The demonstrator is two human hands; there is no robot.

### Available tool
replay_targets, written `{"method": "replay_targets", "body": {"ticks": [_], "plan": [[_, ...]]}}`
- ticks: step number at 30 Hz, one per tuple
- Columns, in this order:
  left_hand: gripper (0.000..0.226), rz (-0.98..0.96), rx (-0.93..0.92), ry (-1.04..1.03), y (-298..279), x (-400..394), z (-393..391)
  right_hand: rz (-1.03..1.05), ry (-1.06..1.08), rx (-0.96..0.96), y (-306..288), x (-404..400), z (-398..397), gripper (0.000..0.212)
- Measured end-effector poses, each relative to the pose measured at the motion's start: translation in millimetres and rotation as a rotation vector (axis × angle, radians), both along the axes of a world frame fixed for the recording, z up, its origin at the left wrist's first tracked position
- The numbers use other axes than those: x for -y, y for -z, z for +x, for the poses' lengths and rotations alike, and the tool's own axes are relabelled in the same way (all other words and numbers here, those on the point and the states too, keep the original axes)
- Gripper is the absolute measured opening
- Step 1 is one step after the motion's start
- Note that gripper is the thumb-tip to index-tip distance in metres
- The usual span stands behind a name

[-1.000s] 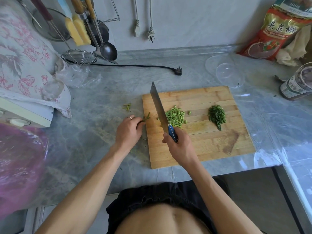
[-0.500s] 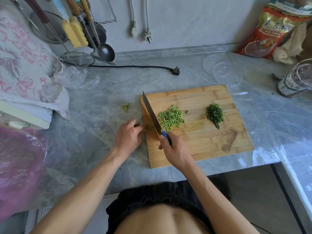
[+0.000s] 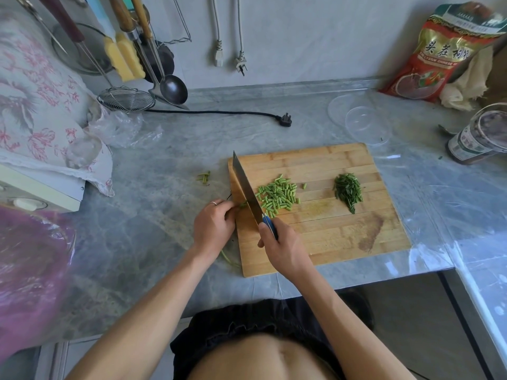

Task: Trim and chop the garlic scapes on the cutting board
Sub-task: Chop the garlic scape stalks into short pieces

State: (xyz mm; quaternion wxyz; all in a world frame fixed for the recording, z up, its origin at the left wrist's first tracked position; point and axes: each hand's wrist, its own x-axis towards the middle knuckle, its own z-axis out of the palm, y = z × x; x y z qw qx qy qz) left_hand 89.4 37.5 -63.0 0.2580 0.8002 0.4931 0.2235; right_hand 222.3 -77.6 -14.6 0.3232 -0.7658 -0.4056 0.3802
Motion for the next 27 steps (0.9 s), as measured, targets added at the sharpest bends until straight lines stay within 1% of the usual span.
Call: {"method": "replay_targets", "body": {"ticks": [3, 5, 7, 9, 10, 14, 16, 19, 22, 25, 27], "plan": [[0.013, 0.033, -0.016, 0.04, 2, 1, -2, -0.011, 0.012, -0.023, -1, 0, 1, 0.031], [0.017, 0.107, -0.053, 0.08, 5, 5, -3, -0.027, 0.027, -0.045, -2, 0, 1, 0.031], [0.014, 0.157, -0.093, 0.107, 7, 12, -3, -0.03, 0.036, -0.045, -2, 0, 2, 0.03], [0.014, 0.158, -0.107, 0.103, 9, 19, -2, -0.026, 0.032, -0.029, -3, 1, 1, 0.029], [0.014, 0.123, -0.09, 0.074, 8, 20, 1, -0.023, 0.023, -0.017, -4, 1, 0, 0.028], [0.016, -0.12, 0.093, -0.138, 3, 15, 12, -0.009, -0.038, 0.051, -3, 3, -1, 0.033], [0.016, -0.149, 0.1, -0.155, 2, 14, 13, -0.01, -0.063, 0.057, -4, 5, -2, 0.033], [0.017, -0.108, 0.087, -0.079, 6, 12, 9, -0.02, -0.053, 0.03, -8, 8, 0, 0.032], [0.015, 0.004, 0.007, -0.006, 12, 8, 4, -0.023, -0.019, -0.003, -12, 8, 3, 0.035], [0.011, 0.094, -0.06, 0.022, 14, 5, 3, 0.001, 0.015, -0.019, -15, 9, 4, 0.039], [0.017, 0.11, -0.068, 0.011, 14, 6, 5, 0.023, 0.011, -0.02, -18, 11, 1, 0.039]]}}
